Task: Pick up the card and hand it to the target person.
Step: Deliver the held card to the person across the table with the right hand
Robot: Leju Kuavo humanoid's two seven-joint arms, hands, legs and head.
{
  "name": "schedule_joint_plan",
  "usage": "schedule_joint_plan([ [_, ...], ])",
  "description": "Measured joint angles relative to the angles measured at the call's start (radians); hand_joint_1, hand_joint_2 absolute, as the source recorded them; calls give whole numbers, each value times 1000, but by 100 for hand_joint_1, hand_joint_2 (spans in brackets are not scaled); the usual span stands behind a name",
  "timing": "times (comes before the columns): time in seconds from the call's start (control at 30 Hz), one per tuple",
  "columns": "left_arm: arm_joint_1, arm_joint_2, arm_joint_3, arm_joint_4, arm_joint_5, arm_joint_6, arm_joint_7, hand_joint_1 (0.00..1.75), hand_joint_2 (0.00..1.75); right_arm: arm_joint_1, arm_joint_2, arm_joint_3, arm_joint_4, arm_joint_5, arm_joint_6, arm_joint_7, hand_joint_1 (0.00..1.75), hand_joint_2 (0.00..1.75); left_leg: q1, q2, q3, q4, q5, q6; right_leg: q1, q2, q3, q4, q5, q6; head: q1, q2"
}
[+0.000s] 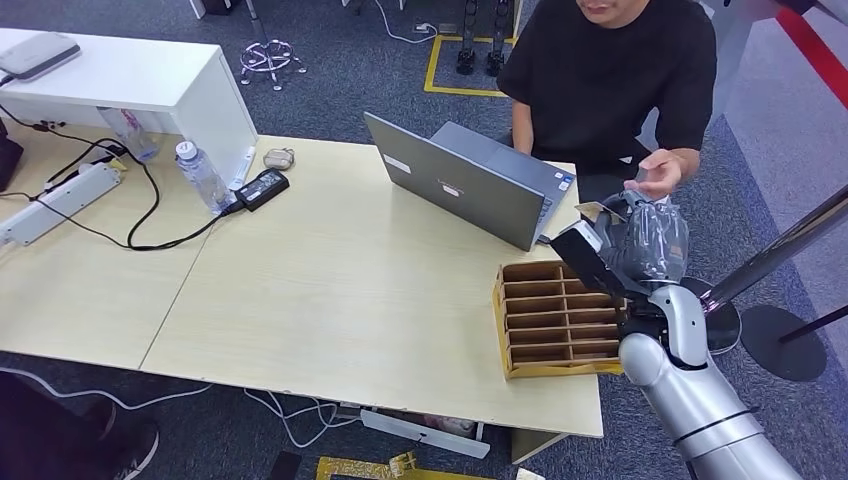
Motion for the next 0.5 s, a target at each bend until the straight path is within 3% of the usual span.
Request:
schedule_joint_plan([
  [0.23,0,3,-2,0,-13,-6,9,0,0,-60,58,16,201,-73,-30,-76,175,175,0,0,0,0,0,0,0,0,0,0,0,0,0,0],
  [0.5,0,8,-9,0,-15,-9,11,0,0,-81,96,29,332,-62,-57,-71,168,175,0,0,0,0,0,0,0,0,0,0,0,0,0,0],
])
